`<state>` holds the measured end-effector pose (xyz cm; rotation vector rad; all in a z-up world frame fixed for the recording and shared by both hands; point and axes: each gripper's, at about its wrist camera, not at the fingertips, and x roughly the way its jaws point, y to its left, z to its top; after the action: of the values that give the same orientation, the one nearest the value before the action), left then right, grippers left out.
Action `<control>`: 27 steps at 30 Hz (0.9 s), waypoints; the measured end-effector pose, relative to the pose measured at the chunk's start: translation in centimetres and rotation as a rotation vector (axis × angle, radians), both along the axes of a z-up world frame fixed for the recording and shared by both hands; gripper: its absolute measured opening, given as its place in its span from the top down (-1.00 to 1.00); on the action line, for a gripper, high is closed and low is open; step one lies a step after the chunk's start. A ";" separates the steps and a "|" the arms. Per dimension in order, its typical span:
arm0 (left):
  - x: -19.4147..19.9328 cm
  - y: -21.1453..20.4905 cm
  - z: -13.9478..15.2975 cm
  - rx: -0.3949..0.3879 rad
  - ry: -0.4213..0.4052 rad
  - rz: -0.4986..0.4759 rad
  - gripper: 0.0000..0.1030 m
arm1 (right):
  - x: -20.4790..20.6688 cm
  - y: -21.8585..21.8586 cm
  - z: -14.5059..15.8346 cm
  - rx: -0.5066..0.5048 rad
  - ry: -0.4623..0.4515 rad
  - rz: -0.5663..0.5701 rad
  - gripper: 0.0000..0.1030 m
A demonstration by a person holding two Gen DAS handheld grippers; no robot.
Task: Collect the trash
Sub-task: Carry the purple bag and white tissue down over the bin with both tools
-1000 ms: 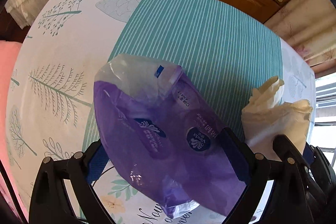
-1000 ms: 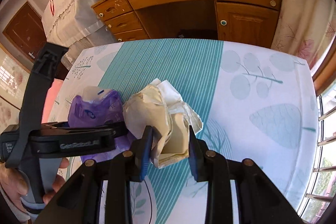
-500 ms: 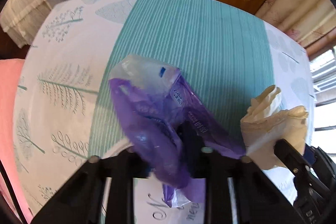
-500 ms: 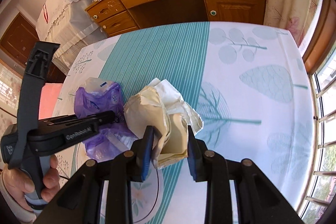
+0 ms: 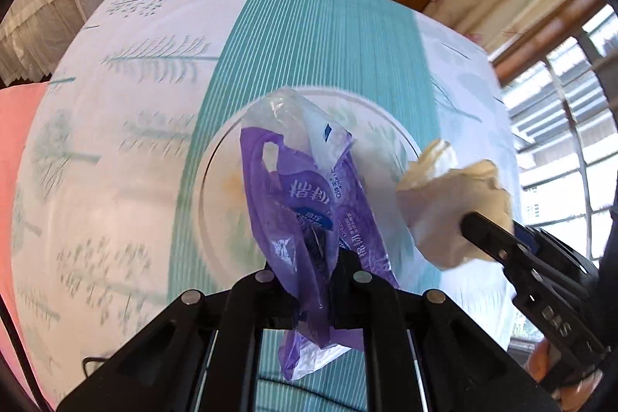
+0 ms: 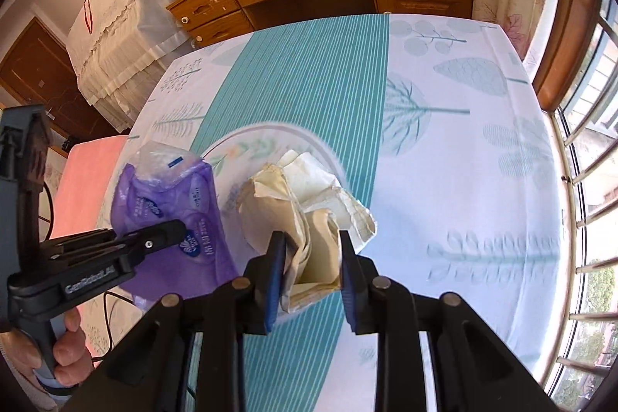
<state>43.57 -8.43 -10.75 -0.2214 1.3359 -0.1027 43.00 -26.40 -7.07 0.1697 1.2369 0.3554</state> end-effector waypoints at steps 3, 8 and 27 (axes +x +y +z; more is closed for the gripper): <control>-4.0 1.1 2.1 -0.026 -0.034 -0.029 0.86 | -3.8 1.0 1.6 0.000 -0.016 -0.015 0.50; -10.3 3.1 5.1 -0.065 -0.085 -0.089 0.86 | -11.5 3.2 4.3 0.001 -0.049 -0.056 0.50; -35.4 11.1 8.0 -0.109 -0.089 -0.290 0.86 | -38.0 11.8 8.3 -0.048 -0.007 -0.133 0.50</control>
<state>8.17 2.67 -2.74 -0.1126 1.2676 -0.4259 4.95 -14.58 1.26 0.2086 1.2194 0.2106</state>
